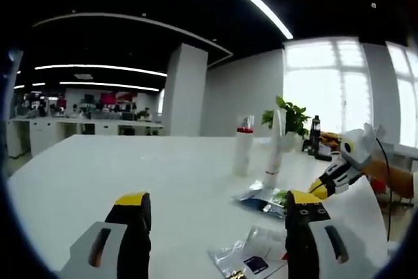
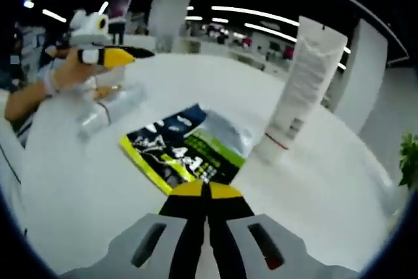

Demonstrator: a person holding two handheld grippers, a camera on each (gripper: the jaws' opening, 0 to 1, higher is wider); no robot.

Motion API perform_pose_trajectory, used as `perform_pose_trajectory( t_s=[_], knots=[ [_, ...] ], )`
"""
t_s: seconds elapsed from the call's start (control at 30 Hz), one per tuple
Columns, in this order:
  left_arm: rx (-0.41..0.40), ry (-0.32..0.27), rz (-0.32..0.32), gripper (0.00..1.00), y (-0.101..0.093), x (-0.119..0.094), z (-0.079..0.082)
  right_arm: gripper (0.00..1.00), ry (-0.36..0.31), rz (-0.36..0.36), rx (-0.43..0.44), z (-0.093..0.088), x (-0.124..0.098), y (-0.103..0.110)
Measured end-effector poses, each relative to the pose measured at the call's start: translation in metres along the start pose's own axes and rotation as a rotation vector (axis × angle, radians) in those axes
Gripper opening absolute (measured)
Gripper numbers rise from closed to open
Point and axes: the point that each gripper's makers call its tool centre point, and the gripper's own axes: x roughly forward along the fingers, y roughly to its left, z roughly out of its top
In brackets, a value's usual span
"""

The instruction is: Arrange the skincare products in the storage area until every visible bottle or jar stands upright without overlapping.

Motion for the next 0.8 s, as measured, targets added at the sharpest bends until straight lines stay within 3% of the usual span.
perform_pose_trajectory(
  t_s=[0.03,0.1,0.17,0.2,0.27,0.3,0.4,0.47,0.57,0.67,0.8],
  knots=[
    [-0.041,0.015,-0.024,0.83,-0.005,0.003,-0.001,0.00,0.011,-0.003,0.055,-0.001,0.000,-0.001],
    [-0.135,0.037,-0.091,0.84,-0.015,0.009,-0.001,0.00,0.013,0.012,0.084,-0.002,-0.001,-0.001],
    [-0.168,0.074,-0.115,0.84,-0.020,0.014,-0.001,0.00,0.012,0.027,0.079,-0.001,-0.001,-0.001],
    [-0.150,0.098,-0.102,0.84,-0.019,0.015,0.000,0.00,0.015,0.031,0.089,-0.001,-0.001,-0.001],
    [-0.062,0.094,-0.039,0.83,-0.026,0.018,0.015,0.00,0.025,0.041,0.091,-0.001,-0.002,0.001],
    [-0.083,0.143,-0.047,0.83,-0.031,0.020,0.016,0.00,0.028,0.047,0.084,-0.001,-0.002,0.002],
    [-0.177,0.258,-0.125,0.83,-0.049,0.026,0.011,0.00,0.037,0.058,0.086,-0.001,-0.002,0.003],
    [-0.301,0.373,-0.191,0.82,-0.063,0.036,0.007,0.00,0.040,0.062,0.090,-0.001,-0.002,0.003],
    [-0.429,0.413,-0.247,0.82,-0.073,0.051,0.012,0.00,0.033,0.066,0.095,-0.002,-0.002,0.004],
    [-0.539,0.476,-0.232,0.82,-0.071,0.065,0.003,0.00,0.032,0.074,0.092,-0.002,-0.002,0.004],
    [-0.583,0.524,-0.195,0.82,-0.059,0.082,-0.016,0.00,0.030,0.084,0.077,-0.002,0.001,-0.003]
  ],
)
